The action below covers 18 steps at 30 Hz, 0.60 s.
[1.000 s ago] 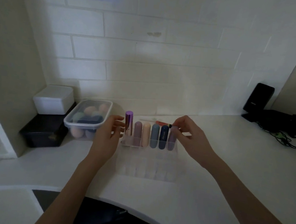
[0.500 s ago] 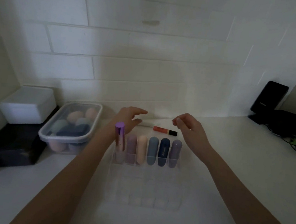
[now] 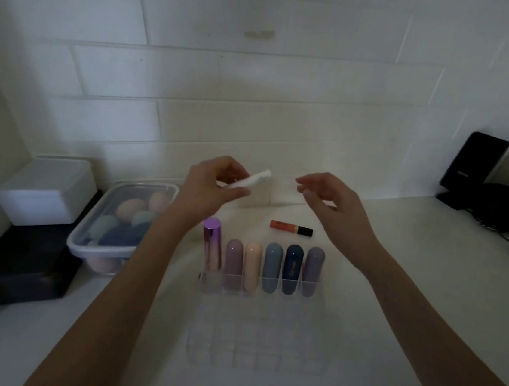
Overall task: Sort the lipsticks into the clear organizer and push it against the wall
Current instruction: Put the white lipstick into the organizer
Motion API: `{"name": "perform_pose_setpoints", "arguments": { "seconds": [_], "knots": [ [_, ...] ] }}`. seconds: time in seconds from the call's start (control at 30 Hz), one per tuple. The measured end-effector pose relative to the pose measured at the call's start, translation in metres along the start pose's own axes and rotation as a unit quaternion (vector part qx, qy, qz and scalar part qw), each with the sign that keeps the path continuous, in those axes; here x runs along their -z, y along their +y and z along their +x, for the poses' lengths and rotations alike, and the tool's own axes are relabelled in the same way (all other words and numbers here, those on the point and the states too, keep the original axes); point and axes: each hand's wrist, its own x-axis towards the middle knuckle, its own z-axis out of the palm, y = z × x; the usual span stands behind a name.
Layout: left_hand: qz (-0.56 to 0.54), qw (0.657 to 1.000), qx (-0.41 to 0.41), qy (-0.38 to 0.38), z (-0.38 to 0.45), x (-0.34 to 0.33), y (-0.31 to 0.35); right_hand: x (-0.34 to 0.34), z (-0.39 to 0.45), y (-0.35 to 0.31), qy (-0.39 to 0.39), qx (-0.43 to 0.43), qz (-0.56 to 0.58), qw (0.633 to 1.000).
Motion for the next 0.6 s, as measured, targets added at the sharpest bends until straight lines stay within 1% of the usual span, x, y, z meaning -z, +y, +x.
{"name": "perform_pose_setpoints", "arguments": {
  "seconds": [0.07, 0.13, 0.23, 0.33, 0.47, 0.53, 0.6],
  "knots": [
    [-0.046, 0.999, -0.007, 0.016, -0.008, 0.023, 0.025, 0.002, -0.001, -0.023, -0.002, 0.035, 0.002, 0.999],
    [-0.071, 0.997, -0.018, 0.001, -0.019, 0.040, 0.050, 0.000, -0.004, -0.043, -0.017, 0.068, 0.002, 0.998],
    [-0.111, 0.993, -0.022, -0.023, -0.039, 0.055, 0.072, -0.009, -0.015, -0.064, -0.041, 0.080, 0.004, 0.996],
    [-0.152, 0.988, -0.023, -0.001, -0.057, 0.060, 0.075, -0.016, -0.029, -0.075, -0.062, 0.085, -0.015, 0.994],
    [-0.247, 0.968, -0.016, 0.039, -0.082, 0.060, 0.071, -0.022, -0.045, -0.088, -0.101, 0.093, -0.075, 0.988],
    [-0.241, 0.970, -0.011, 0.036, -0.095, 0.059, 0.070, -0.028, -0.052, -0.094, -0.121, 0.093, -0.067, 0.986],
    [-0.236, 0.971, 0.002, 0.029, -0.105, 0.059, 0.070, -0.034, -0.058, -0.099, -0.125, 0.088, -0.044, 0.987]
  ]
}}
